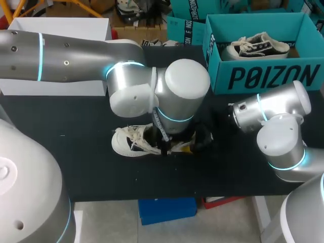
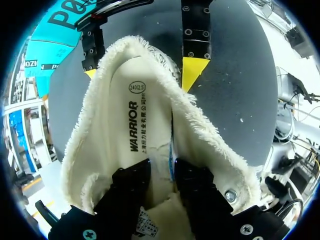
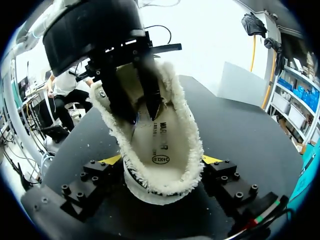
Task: Take the shoe out of the shoebox, open the shoe tongue, remove and reinsert the insole, then place the shoe into the shoebox
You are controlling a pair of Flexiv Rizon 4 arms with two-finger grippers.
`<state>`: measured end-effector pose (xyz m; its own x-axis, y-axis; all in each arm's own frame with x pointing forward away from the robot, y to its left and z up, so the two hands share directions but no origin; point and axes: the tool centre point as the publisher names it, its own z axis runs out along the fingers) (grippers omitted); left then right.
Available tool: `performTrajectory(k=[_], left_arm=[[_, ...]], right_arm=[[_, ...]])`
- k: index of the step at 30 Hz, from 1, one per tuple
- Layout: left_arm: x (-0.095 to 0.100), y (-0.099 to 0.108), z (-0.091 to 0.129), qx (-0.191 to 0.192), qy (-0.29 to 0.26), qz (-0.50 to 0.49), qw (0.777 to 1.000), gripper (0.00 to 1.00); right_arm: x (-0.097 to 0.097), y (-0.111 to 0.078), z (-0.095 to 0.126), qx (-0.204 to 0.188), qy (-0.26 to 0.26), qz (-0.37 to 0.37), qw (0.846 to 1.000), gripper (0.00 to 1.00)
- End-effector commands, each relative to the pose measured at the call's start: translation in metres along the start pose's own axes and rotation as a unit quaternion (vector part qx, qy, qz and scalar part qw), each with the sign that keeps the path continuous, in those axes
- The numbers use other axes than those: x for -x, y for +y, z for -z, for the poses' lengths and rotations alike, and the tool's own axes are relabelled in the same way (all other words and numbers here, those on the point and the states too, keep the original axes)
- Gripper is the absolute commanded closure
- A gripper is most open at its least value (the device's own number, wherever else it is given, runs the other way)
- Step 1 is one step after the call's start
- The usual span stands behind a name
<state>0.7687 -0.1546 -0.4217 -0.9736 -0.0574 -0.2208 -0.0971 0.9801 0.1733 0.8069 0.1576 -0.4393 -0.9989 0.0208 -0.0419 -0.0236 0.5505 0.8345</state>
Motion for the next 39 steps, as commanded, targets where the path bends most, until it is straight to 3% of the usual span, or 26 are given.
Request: performTrajectory(k=[1, 9, 25, 39], left_arm=[[-0.017, 0.005, -0.135, 0.0, -0.03, 0.001, 1.0, 0.7], [0.0, 0.003, -0.154, 0.007, -0.048, -0.002, 0.999, 0.71], [0.041, 0.004, -0.164, -0.012, -0.056, 0.044, 0.997, 0.7], [0.034, -0.013, -0.17, -0.002, -0.056, 0.017, 0.998, 0.7]], right_arm=[[0.002, -0.004, -0.002, -0.001, -0.001, -0.002, 1.0, 1.0], [0.002, -0.004, -0.002, -0.001, -0.001, -0.002, 1.0, 1.0], [0.002, -0.004, -0.002, -0.001, -0.001, -0.002, 1.0, 1.0], [0.002, -0.004, -0.002, -0.001, -0.001, -0.002, 1.0, 1.0]])
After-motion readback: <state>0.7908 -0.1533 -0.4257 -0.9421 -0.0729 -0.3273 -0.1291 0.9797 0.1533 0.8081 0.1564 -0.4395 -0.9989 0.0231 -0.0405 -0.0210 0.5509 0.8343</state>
